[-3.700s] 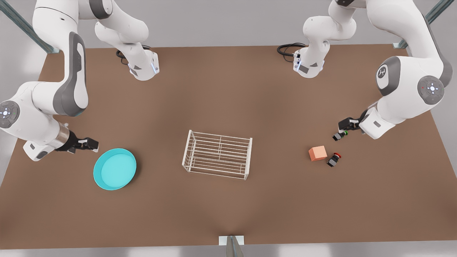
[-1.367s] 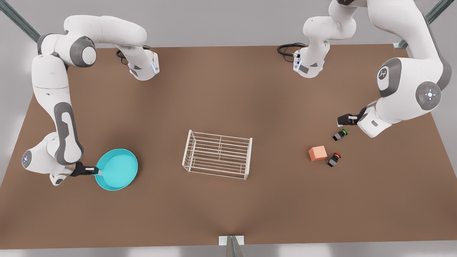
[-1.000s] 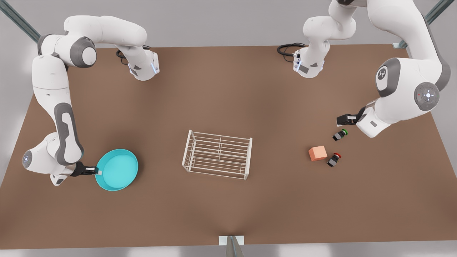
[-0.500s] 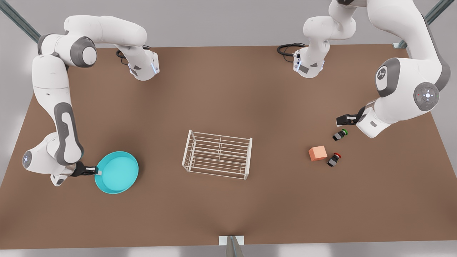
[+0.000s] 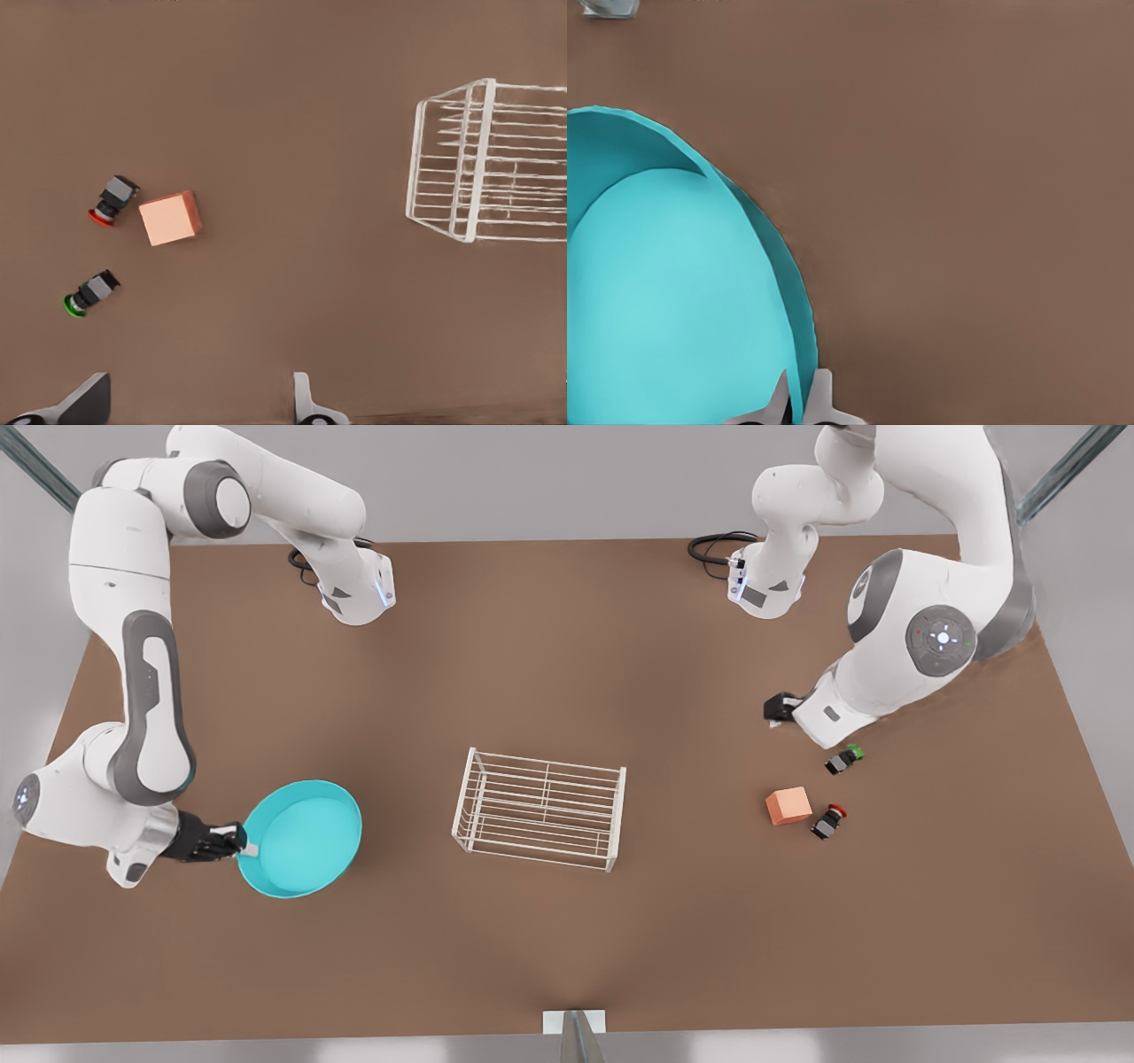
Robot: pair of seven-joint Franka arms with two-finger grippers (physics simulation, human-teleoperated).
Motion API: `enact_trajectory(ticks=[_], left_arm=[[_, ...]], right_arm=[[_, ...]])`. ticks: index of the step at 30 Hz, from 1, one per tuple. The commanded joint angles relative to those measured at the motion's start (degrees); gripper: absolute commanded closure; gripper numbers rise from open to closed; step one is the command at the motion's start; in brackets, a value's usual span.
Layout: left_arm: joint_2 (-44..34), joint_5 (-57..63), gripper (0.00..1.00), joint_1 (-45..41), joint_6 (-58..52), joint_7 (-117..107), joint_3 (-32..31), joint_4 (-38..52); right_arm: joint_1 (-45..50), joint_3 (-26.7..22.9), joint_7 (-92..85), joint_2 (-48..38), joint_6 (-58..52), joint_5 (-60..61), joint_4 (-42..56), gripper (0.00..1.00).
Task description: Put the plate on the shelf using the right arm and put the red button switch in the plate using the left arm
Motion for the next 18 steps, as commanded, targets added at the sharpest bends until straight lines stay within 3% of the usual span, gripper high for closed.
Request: enact_trajectory(ticks=[1,5,7,9,10,13,15,16,18], left_arm=[[0.1,2.4,0.0,-2.9,0.1,-27.7,-2.5,0.3],[-0.5,2.9,0.0,-2.0,-0.2,-25.2,-1.3,0.8],[-0.5,2.5,0.0,-1.9,-0.2,-20.2,2.8,0.7],[-0.5,2.6,0.0,0.1,-1.9,-6.0,7.2,-1.5],[-0.4,-0.5,0.0,6.3,-2.0,12.4,7.4,-2.2],[-2.1,2.6,0.0,12.0,11.9,49.1,7.5,-12.6],[-8.5,2.6,0.02,15.5,27.4,62.0,7.7,-29.5],[-7.2,2.8,0.06,15.5,31.9,62.3,7.7,-31.4],[0.3,-3.5,0.0,19.6,39.2,81.8,7.7,-31.1]], right_arm=[[2.4,0.5,1.1,-1.1,-6.1,-0.2,1.7,0.84],[11.3,0.6,9.8,-1.1,-9.7,-0.2,6.3,0.84],[14.4,0.5,12.8,-1.1,-9.7,-0.2,6.3,0.83],[17.9,0.6,14.4,-1.2,-9.7,-0.2,6.3,0.83],[20.0,0.7,14.3,-1.2,-9.7,-0.2,6.3,0.83],[24.9,0.7,14.4,-0.9,-9.7,-0.3,5.9,0.82],[26.7,0.7,14.3,0.8,-8.4,-0.2,5.1,0.82],[27.3,0.6,14.3,1.1,-8.3,-0.1,5.1,0.82],[28.1,0.6,14.4,2.3,-5.9,0.0,3.5,0.8]])
